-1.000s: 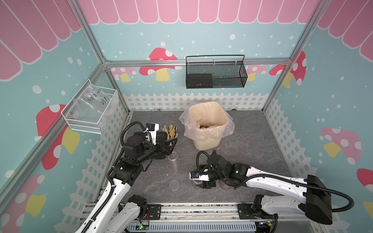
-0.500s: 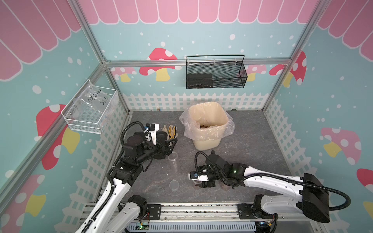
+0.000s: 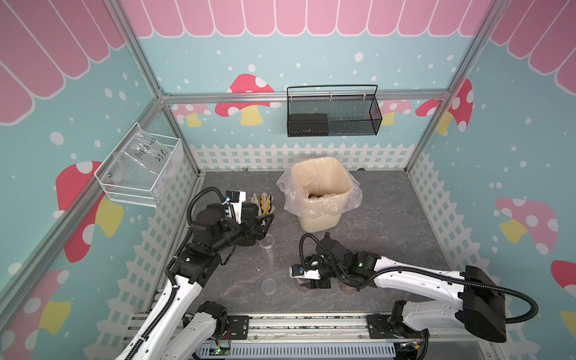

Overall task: Empty the moldy dried flower tea in the jars
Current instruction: Pick up the jar from the center of the board.

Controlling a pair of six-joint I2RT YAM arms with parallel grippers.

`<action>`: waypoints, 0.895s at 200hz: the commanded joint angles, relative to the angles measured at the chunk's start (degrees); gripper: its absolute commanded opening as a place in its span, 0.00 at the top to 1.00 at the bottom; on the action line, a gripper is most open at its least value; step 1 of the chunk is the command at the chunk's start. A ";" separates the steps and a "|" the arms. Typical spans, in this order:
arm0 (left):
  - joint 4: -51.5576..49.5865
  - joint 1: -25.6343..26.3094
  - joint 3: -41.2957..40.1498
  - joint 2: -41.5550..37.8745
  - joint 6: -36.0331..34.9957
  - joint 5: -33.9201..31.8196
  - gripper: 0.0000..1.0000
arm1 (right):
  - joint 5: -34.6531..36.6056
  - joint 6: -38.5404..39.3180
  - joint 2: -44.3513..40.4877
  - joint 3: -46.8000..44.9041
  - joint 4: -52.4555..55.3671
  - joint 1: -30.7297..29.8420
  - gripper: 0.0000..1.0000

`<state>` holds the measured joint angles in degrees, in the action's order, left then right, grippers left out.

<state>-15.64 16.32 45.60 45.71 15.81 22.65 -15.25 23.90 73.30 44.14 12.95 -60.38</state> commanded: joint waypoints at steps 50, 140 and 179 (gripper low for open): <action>-0.89 0.12 -0.60 0.03 -1.14 -0.51 0.01 | -0.07 -1.48 2.72 1.61 1.29 1.22 0.32; -1.01 0.12 -0.87 -0.27 -1.14 -0.69 0.01 | -2.95 -1.88 3.42 2.44 0.68 2.10 0.46; -0.97 0.12 -0.87 -0.53 -1.14 -0.86 0.01 | -3.73 -1.96 2.26 2.83 0.33 2.16 0.63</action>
<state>-15.66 16.32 45.25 45.80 15.81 22.50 -17.15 21.32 76.12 45.19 13.47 -58.48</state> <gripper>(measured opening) 0.993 0.567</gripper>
